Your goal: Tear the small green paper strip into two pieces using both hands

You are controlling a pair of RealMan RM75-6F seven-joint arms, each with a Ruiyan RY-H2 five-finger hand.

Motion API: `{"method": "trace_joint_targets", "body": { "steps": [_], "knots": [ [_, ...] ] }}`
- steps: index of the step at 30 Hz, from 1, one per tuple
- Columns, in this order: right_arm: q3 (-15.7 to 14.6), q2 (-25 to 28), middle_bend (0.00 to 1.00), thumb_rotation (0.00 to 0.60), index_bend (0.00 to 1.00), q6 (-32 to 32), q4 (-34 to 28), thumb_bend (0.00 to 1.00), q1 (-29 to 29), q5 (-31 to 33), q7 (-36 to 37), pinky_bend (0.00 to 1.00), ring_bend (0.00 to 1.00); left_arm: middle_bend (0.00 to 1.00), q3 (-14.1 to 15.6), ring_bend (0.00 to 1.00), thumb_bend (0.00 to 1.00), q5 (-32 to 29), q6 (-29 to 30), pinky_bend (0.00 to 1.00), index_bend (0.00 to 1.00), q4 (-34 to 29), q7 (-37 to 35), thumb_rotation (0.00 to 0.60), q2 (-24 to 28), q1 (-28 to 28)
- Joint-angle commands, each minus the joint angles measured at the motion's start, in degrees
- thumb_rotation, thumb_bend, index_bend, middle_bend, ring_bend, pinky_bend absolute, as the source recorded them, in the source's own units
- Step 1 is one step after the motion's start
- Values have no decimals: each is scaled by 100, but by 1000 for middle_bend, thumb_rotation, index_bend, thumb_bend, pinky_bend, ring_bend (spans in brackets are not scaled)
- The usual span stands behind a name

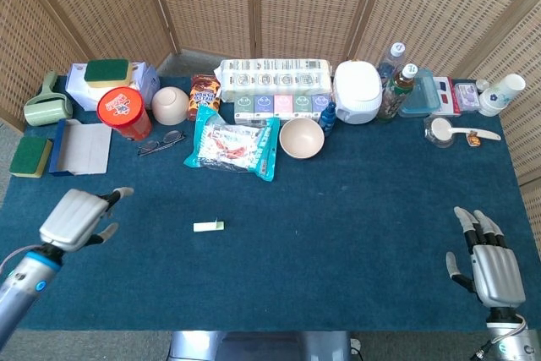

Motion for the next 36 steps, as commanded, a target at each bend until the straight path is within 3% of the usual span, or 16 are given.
{"method": "trace_joint_targets", "body": {
  "steps": [1,7,12,19,28,36],
  "knots": [
    [0,-7,139,600,31,-18,18,497,-8,38,2,107,34,895,-141,951,302,-10,-277,976,252,221,45,600,-247,-347],
    [6,-6,139,600,31,-22,64,496,-26,86,40,107,34,989,-218,1000,303,-89,-390,998,301,499,448,600,-637,-659],
    [4,-21,139,600,32,-77,99,496,-15,120,72,107,34,1000,-211,1000,308,-314,-294,1000,339,535,932,600,-969,-739],
    [26,-51,139,600,32,-141,102,496,40,112,61,107,34,1000,-178,1000,301,-1131,-365,1000,355,380,1563,600,-1225,-836],
    [23,-52,139,600,32,-164,117,496,32,160,67,107,34,1000,-92,1000,285,-1702,-402,1000,373,424,1716,600,-1508,-963],
    [15,-62,139,600,32,-174,155,496,17,191,97,108,34,1000,44,1000,282,-1820,-461,1000,373,512,1734,600,-1720,-1089]
  ]
}}
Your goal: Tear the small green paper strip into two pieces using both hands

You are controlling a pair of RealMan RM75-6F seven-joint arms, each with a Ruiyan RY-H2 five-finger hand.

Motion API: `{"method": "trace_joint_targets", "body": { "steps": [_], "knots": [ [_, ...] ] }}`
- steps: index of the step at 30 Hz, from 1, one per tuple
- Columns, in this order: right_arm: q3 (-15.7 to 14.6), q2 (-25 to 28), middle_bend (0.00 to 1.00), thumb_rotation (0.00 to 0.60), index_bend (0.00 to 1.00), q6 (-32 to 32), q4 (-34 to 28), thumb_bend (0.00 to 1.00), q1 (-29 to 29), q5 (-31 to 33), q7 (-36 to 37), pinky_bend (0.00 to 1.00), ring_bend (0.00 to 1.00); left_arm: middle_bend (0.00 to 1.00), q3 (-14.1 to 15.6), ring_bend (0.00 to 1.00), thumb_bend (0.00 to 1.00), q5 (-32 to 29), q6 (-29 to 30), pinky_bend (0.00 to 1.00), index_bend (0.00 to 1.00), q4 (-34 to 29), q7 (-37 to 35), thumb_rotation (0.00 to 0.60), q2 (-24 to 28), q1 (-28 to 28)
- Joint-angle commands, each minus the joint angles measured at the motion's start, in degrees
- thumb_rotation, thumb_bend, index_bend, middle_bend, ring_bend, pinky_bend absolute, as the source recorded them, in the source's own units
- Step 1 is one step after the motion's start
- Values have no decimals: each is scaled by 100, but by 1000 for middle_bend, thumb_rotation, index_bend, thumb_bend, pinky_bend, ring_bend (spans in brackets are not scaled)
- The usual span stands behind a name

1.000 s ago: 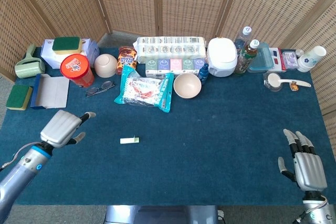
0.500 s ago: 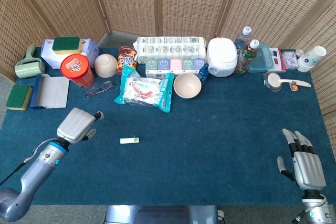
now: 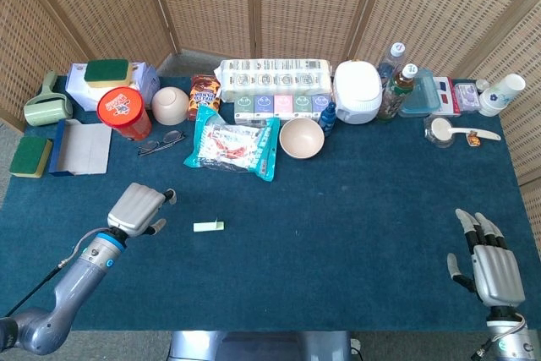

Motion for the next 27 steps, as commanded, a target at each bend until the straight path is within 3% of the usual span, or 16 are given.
{"method": "trace_joint_targets", "body": {
  "steps": [1,27],
  "knots": [
    [1,2,139,600,32,3,11,496,-6,10,8,108,34,1000,52,1000,281,-42,0,1000,373,40,12,600,-94,-43],
    [-52,50,139,600,32,28,241,496,-121,61,297,108,34,1000,316,1000,273,-973,207,1000,399,343,751,600,-1091,-457]
  ]
}}
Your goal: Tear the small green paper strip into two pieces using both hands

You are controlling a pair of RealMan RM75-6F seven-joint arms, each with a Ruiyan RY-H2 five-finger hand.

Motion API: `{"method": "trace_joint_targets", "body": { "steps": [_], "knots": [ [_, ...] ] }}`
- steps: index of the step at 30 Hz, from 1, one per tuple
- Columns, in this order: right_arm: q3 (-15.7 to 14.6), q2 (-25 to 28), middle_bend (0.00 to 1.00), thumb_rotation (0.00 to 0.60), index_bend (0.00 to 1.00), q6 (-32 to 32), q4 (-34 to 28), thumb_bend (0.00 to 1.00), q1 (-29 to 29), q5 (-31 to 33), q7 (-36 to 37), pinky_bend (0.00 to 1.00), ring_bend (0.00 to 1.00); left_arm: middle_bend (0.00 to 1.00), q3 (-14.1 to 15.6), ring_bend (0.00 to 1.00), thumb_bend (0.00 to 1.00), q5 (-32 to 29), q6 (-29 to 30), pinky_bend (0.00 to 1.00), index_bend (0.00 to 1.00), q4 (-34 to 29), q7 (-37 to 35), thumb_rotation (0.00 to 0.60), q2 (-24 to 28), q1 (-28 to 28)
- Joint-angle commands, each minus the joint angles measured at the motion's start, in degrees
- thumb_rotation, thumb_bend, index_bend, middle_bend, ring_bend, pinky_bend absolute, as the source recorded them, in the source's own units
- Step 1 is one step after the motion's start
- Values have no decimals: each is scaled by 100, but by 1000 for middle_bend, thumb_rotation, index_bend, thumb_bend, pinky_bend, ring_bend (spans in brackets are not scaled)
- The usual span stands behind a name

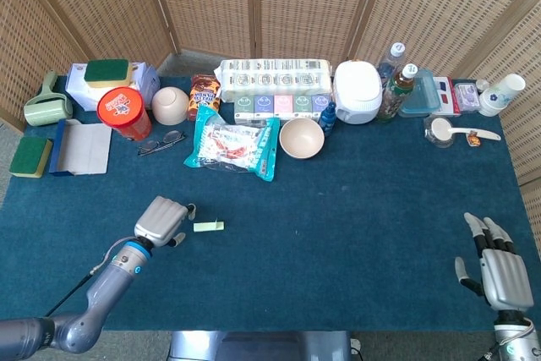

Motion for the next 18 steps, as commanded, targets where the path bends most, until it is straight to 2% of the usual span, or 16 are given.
{"method": "trace_joint_targets", "body": {
  "steps": [1,18],
  "knots": [
    [-7,11,139,600,32,17,21,496,-22,6,37,108,34,1000,9,1000,272,-90,53,1000,400,52,87,600,-99,-54],
    [-43,103,139,600,32,134,116,496,-180,30,234,108,34,1000,-4,1000,273,-635,146,1000,408,315,379,600,-493,-335]
  ]
}}
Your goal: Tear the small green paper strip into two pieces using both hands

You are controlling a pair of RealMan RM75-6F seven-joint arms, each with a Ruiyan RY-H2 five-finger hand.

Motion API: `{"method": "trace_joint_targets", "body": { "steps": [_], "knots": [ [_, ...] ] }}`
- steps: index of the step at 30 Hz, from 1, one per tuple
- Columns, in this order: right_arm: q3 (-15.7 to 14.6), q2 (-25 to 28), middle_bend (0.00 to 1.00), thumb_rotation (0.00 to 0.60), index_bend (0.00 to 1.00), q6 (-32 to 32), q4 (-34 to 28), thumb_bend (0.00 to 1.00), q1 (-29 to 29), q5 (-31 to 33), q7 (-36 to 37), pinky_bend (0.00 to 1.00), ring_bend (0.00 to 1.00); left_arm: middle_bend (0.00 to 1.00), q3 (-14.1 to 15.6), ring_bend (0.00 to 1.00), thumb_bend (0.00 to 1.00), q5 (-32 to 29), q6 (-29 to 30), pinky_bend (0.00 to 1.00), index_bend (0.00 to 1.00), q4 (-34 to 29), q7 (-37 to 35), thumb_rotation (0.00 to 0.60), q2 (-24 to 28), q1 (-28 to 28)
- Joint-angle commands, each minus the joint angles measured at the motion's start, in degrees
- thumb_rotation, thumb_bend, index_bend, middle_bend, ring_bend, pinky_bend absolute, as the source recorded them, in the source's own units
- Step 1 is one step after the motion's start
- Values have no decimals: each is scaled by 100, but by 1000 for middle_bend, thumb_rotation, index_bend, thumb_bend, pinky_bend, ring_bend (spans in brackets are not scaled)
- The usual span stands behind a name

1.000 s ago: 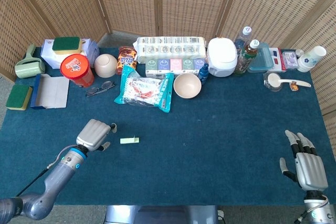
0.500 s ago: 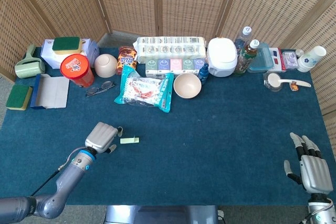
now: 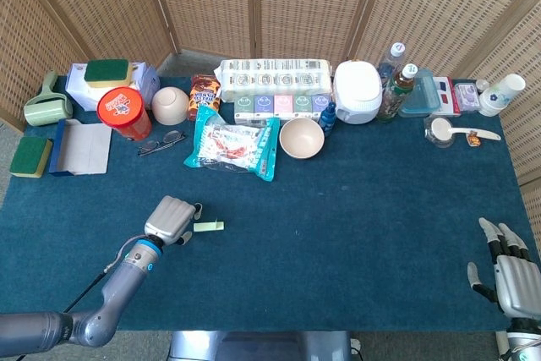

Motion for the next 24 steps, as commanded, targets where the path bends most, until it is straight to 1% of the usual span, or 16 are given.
{"method": "trace_joint_targets", "body": {
  "steps": [1,24],
  "knots": [
    [3,1,139,600,32,8,8,496,-10,5,11,108,34,1000,-7,1000,273,-64,6,1000,409,27,29,600,-46,-51],
    [9,-1,139,600,30,19,94,496,-83,24,107,108,34,1000,69,1000,273,-358,122,1000,414,18,116,600,-182,-271]
  ]
}}
